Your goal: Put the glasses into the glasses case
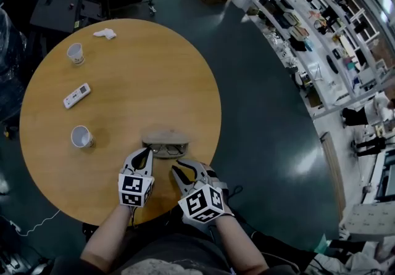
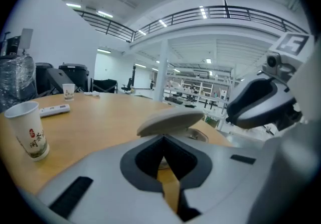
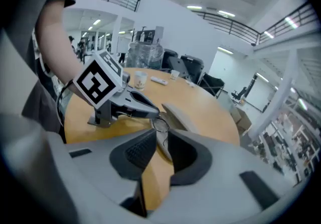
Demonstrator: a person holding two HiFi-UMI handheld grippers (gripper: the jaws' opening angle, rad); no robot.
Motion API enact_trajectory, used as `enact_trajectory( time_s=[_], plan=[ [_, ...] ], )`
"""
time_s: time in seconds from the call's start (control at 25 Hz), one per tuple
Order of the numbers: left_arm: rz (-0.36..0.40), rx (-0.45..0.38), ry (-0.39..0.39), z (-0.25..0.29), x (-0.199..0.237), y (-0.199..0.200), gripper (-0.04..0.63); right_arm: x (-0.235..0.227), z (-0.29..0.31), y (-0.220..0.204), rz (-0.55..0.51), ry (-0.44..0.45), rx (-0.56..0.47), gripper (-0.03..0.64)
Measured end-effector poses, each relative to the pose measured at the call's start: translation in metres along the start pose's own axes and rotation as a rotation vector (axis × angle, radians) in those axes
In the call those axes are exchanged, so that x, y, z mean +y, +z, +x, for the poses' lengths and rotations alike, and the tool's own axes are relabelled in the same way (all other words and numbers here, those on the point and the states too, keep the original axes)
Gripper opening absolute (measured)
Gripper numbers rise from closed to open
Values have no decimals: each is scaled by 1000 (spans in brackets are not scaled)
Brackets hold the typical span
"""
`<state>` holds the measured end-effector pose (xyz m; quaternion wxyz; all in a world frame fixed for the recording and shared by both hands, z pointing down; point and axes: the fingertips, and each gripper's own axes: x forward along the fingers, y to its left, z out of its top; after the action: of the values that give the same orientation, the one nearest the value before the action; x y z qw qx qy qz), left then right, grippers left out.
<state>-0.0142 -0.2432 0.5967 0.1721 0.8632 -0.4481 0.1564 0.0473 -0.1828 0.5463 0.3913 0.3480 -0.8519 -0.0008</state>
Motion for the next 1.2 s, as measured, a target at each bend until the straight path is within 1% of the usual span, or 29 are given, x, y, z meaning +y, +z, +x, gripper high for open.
enact_trajectory(
  time_s=[0.12,0.28,0.4,0.48,0.56,0.64,0.68,0.76,0.84,0.96,1.08,1.2],
  plan=[
    [-31,-59,49,-14,6,10,6,-6,-30,-8,127,-66,-92,58],
    [-43,-88,88,-40,-3,10,6,-13,-69,-30,259,-121,-164,58],
    [-47,-91,91,-62,-24,8,6,-17,-104,-43,323,-150,-224,57],
    [-56,-105,101,-75,-39,10,6,-21,-126,-53,358,-171,-259,30],
    [-68,-136,122,-89,-52,16,6,-24,-144,-64,389,-184,-289,18],
    [-84,-179,148,-103,-62,25,6,-24,-157,-74,419,-182,-320,-11],
    [-93,-203,157,-110,-67,31,6,-24,-162,-77,433,-176,-334,-11],
    [-105,-246,164,-125,-76,43,6,-21,-169,-79,444,-166,-353,-11],
    [-101,-276,154,-138,-83,53,6,-19,-173,-75,428,-165,-363,-11],
    [-84,-315,111,-156,-94,67,6,-8,-179,-62,368,-146,-372,-11],
    [-88,-369,62,-174,-101,79,6,5,-185,-43,319,-136,-398,-12],
    [-81,-411,28,-197,-107,88,6,19,-195,-23,307,-148,-428,-12]
  ],
)
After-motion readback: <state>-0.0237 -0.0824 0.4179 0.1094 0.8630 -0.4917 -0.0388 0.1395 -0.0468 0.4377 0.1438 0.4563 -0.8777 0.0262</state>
